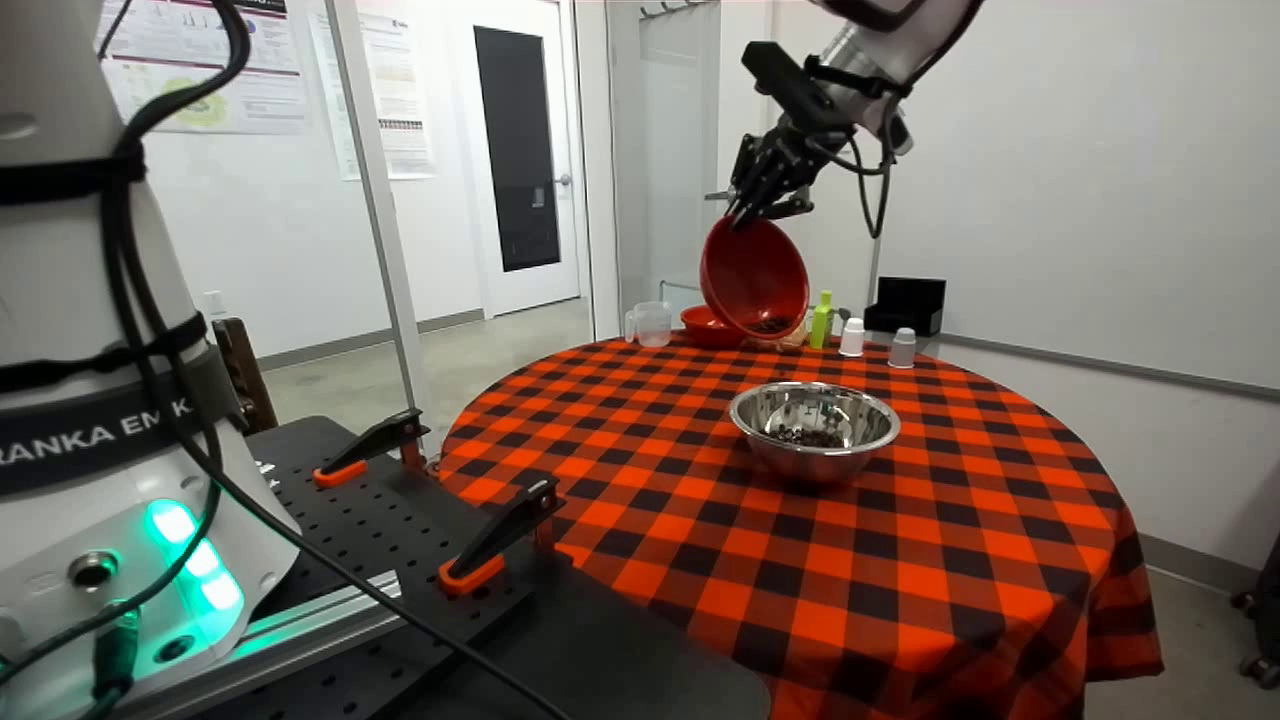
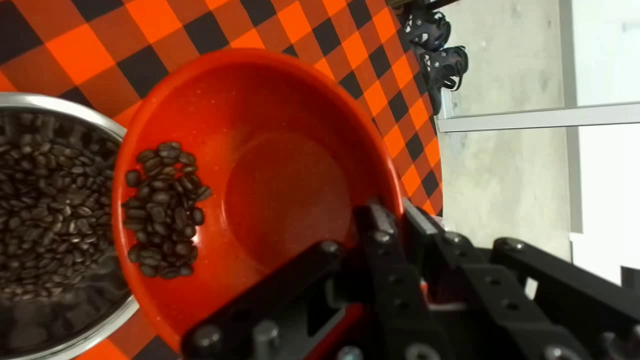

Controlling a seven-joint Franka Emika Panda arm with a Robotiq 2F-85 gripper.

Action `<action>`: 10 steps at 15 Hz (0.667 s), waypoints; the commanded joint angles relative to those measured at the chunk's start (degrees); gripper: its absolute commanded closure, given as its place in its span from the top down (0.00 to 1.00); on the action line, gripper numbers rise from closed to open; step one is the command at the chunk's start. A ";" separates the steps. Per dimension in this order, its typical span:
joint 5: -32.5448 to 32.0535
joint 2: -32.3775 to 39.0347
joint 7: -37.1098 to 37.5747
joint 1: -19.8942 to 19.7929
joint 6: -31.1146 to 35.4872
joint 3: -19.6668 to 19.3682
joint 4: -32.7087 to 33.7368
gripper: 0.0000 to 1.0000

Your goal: Pour the contents in the red bowl into the silver bowl.

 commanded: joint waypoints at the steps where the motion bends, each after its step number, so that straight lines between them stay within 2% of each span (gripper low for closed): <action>1: -6.32 0.20 4.39 4.26 2.50 2.18 0.53 0.02; 5: -13.85 0.79 8.48 7.43 4.65 3.92 0.68 0.02; 10: -27.06 2.12 16.35 11.17 8.82 3.16 0.98 0.02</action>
